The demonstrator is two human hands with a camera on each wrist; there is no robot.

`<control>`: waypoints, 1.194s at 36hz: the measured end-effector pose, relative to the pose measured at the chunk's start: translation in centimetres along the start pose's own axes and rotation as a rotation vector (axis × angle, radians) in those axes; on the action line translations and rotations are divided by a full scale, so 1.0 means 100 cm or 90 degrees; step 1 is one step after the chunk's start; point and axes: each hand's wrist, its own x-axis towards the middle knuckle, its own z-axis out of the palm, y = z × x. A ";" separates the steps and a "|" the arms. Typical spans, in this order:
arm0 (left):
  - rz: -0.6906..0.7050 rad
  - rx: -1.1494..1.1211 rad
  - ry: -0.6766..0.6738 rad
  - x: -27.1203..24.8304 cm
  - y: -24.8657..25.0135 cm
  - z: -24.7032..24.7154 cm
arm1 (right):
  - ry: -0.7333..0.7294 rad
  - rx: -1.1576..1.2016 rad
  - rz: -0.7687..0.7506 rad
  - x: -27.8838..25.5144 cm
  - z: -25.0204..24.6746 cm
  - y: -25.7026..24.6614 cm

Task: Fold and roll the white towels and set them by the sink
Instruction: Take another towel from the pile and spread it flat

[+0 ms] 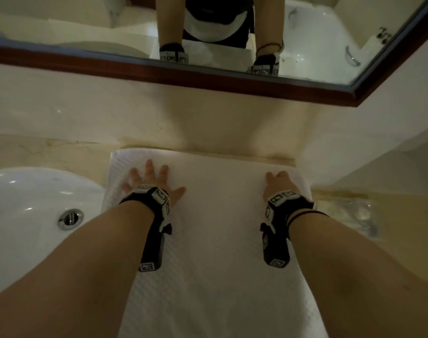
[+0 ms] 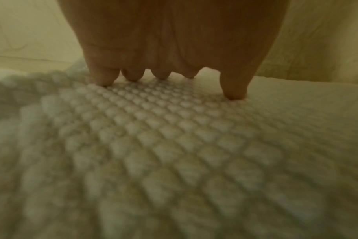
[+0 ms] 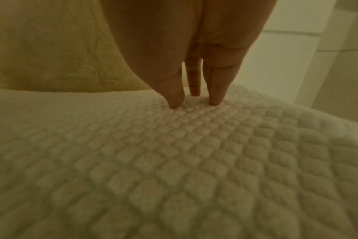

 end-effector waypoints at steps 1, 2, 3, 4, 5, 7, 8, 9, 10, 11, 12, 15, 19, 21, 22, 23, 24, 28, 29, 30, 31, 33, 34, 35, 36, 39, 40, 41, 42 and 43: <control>0.003 -0.001 0.000 0.001 -0.002 -0.002 | 0.006 0.005 -0.002 0.002 0.001 0.000; 0.008 0.004 0.003 0.002 -0.004 -0.004 | 0.011 0.015 -0.001 0.004 0.001 0.000; 0.010 0.007 0.002 0.003 -0.007 -0.007 | 0.017 0.027 0.000 0.005 0.002 -0.002; 0.012 0.012 -0.001 0.004 -0.008 -0.008 | 0.026 0.039 0.000 0.007 0.003 -0.003; 0.013 0.011 -0.006 0.003 -0.009 -0.010 | 0.036 0.051 -0.001 0.009 0.004 -0.003; 0.017 0.004 -0.009 0.000 -0.010 -0.013 | 0.053 0.064 -0.006 0.012 0.005 -0.004; 0.017 0.004 -0.008 0.000 -0.010 -0.013 | 0.059 0.065 -0.008 0.013 0.005 -0.004; 0.015 0.001 -0.009 0.001 -0.011 -0.013 | 0.062 0.067 -0.010 0.015 0.005 -0.004; 0.013 0.002 -0.011 0.003 -0.012 -0.013 | 0.064 0.070 -0.010 0.017 0.005 -0.005; 0.011 0.002 -0.016 0.006 -0.014 -0.013 | 0.065 0.073 -0.007 0.019 0.005 -0.006; 0.008 0.008 -0.016 0.011 -0.015 -0.011 | 0.067 0.076 -0.006 0.020 0.004 -0.006; 0.001 0.033 0.014 0.015 -0.014 -0.013 | 0.053 0.066 -0.018 0.022 -0.002 -0.001; -0.024 0.056 0.120 0.020 -0.022 -0.031 | 0.029 0.072 -0.026 0.025 -0.019 0.017; -0.031 0.070 0.135 0.024 -0.029 -0.043 | 0.042 0.100 -0.024 0.026 -0.018 0.025; -0.033 0.082 0.123 0.024 -0.028 -0.047 | 0.051 0.109 -0.024 0.025 -0.015 0.026; -0.027 0.099 0.116 0.024 -0.026 -0.051 | 0.065 0.112 -0.025 0.024 -0.010 0.026; -0.018 0.129 0.110 0.024 -0.022 -0.053 | 0.082 0.102 -0.024 0.022 -0.005 0.024; -0.024 0.176 0.099 0.024 -0.014 -0.053 | 0.144 0.044 0.001 0.016 0.005 0.021; -0.037 0.155 0.090 0.025 -0.017 -0.052 | 0.144 0.063 0.022 0.017 0.004 0.022; -0.050 0.117 0.081 0.029 -0.022 -0.051 | 0.139 0.098 0.048 0.019 0.003 0.024; -0.060 0.082 0.078 0.032 -0.027 -0.051 | 0.131 0.142 0.077 0.021 0.001 0.027; -0.077 0.058 0.083 0.037 -0.036 -0.048 | 0.106 0.224 0.122 0.025 -0.005 0.033; -0.083 0.058 0.086 0.039 -0.039 -0.048 | 0.091 0.251 0.135 0.026 -0.007 0.036; -0.087 0.063 0.089 0.039 -0.041 -0.047 | 0.080 0.264 0.140 0.027 -0.008 0.040; -0.088 0.073 0.088 0.041 -0.042 -0.047 | 0.075 0.267 0.138 0.028 -0.010 0.042; -0.096 0.095 0.074 0.045 -0.042 -0.050 | 0.093 0.253 0.112 0.030 -0.012 0.047; -0.094 0.094 0.071 0.048 -0.043 -0.050 | 0.110 0.240 0.104 0.031 -0.014 0.047; -0.095 0.093 0.068 0.052 -0.044 -0.050 | 0.130 0.224 0.089 0.033 -0.015 0.045; -0.091 0.098 0.061 0.055 -0.046 -0.051 | 0.145 0.209 0.073 0.035 -0.015 0.043; -0.091 0.107 0.054 0.057 -0.047 -0.051 | 0.153 0.200 0.061 0.038 -0.015 0.041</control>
